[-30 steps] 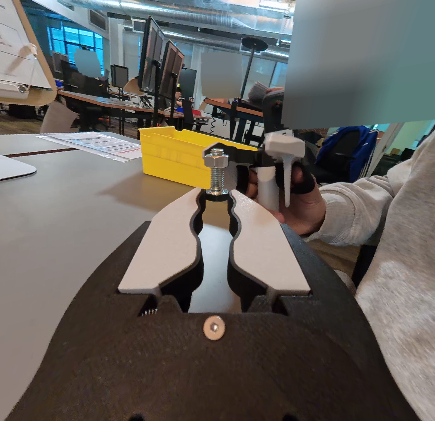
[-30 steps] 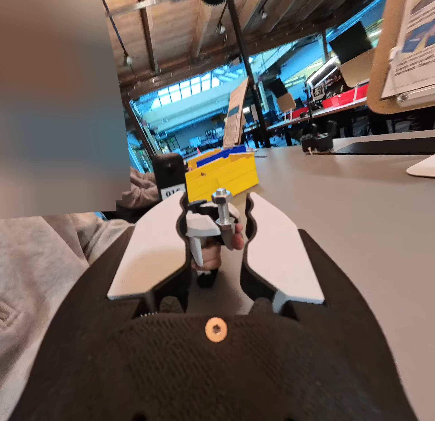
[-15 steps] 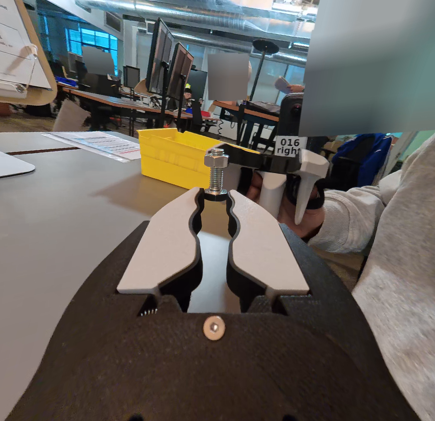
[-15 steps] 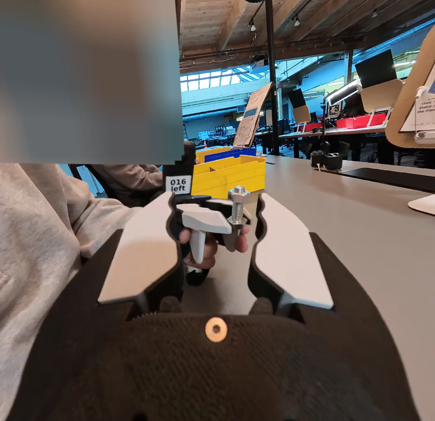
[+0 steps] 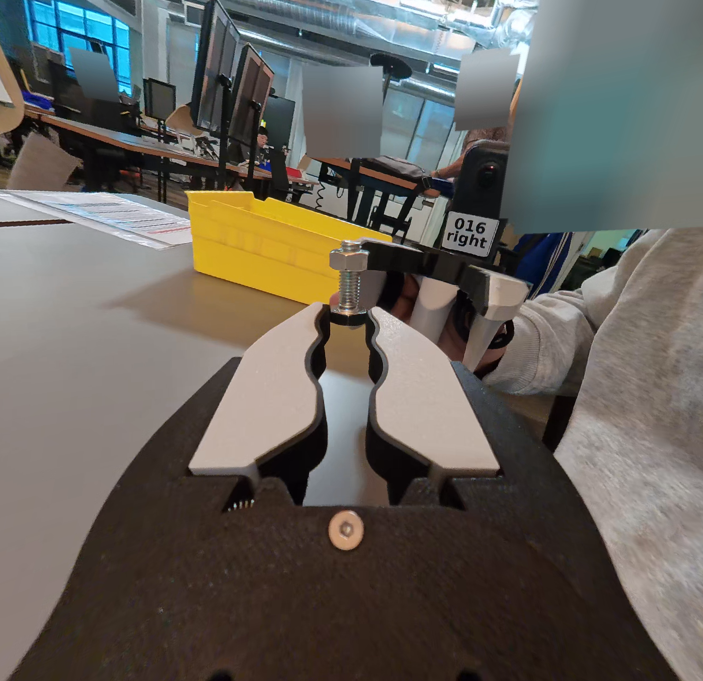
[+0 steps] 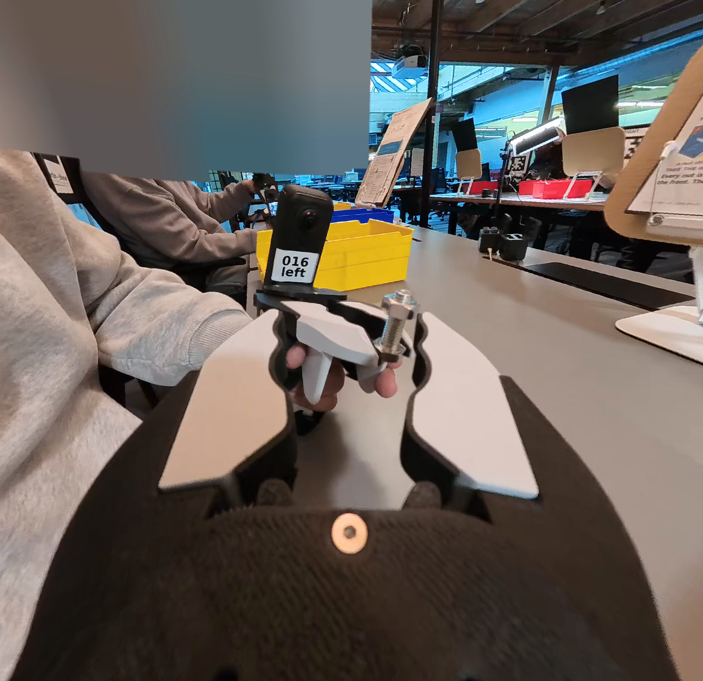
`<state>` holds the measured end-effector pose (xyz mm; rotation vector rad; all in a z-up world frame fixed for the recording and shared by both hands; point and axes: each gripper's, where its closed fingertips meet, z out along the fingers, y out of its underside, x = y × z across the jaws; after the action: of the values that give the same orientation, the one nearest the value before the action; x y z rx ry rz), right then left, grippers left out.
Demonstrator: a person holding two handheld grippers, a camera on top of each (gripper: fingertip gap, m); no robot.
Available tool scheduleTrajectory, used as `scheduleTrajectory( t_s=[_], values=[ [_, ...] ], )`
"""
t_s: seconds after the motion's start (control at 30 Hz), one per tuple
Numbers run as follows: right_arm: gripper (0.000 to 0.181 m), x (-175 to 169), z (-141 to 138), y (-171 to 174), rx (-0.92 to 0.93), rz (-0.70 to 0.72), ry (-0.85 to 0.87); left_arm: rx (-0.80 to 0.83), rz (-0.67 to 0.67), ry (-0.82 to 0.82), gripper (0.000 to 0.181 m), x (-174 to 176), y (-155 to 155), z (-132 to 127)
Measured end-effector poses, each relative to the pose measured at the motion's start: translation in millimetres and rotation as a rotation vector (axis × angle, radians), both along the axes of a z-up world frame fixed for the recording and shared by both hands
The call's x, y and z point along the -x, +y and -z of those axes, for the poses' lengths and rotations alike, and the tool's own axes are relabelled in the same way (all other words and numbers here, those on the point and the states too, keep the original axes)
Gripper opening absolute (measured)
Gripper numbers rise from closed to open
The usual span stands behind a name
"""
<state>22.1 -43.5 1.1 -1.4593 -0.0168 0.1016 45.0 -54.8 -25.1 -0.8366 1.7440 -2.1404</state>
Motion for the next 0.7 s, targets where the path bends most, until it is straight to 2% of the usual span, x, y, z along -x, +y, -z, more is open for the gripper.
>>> scheduleTrajectory(
  t_s=[0.17,0.23,0.43,0.7],
  values=[
    [0.071,6.5,-2.2,-0.2,0.001,0.004,-0.072,-0.06,-0.076,-0.064,0.019,-1.9,3.5,-2.6],
    [0.066,9.5,-1.3,-0.8,0.008,-0.011,-0.091,-0.064,-0.101,-0.083,0.019,-2.9,6.1,-5.8],
    [0.066,3.2,-3.3,-3.1,0.0,0.028,-0.125,-0.065,-0.082,-0.069,0.019,-2.4,3.6,-2.3],
    [0.068,-1.6,-2.4,-4.4,-0.002,0.026,-0.078,-0.069,-0.044,-0.064,0.019,1.1,-3.1,0.0]
  ],
)
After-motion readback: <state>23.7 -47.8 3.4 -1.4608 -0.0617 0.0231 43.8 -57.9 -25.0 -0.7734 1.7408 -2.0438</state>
